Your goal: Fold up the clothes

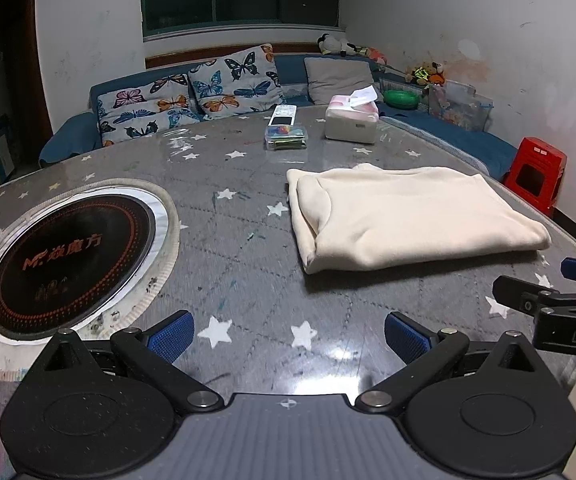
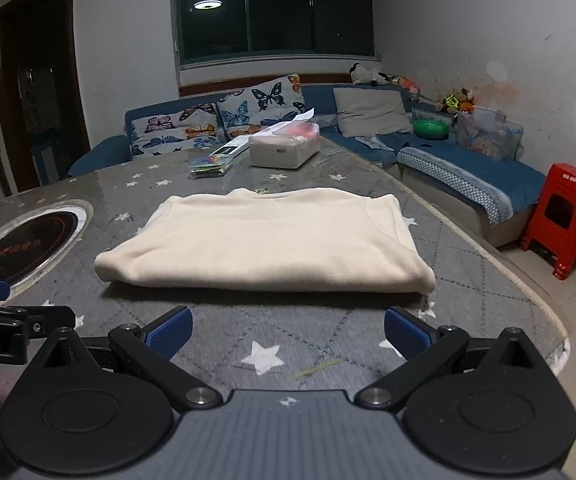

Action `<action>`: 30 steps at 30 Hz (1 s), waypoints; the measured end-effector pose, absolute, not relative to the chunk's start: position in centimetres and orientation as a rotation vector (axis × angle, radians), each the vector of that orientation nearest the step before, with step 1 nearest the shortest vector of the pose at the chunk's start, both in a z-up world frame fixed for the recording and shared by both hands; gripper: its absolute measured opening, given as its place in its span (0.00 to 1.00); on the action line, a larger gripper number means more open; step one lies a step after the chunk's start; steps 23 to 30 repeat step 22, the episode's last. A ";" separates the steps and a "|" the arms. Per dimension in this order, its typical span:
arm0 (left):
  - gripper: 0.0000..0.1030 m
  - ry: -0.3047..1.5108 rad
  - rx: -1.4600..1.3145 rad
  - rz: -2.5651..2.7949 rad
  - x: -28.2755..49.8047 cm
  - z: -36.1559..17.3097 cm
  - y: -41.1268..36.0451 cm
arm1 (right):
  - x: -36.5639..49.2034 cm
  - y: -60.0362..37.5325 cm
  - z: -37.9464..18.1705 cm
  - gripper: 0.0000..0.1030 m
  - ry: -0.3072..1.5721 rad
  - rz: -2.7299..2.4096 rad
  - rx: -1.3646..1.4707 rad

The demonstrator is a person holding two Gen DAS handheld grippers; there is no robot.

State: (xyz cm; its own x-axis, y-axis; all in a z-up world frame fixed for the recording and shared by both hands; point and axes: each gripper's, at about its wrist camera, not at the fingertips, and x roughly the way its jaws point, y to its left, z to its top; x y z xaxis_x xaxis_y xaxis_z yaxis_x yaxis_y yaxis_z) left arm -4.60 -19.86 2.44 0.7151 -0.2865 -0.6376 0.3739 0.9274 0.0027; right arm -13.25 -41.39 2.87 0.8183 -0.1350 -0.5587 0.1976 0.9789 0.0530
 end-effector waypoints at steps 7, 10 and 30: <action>1.00 0.673 0.138 -0.380 -5.5 2.4 -19.9 | -13.8 -41.0 2.6 1.00 0.590 -0.176 0.114; 1.00 0.673 0.138 -0.380 -5.6 2.4 -20.0 | -13.9 -40.8 2.5 1.00 0.593 -0.174 0.110; 1.00 0.684 0.128 -0.388 -6.0 2.1 -19.8 | -14.1 -40.5 2.6 1.00 0.589 -0.174 0.116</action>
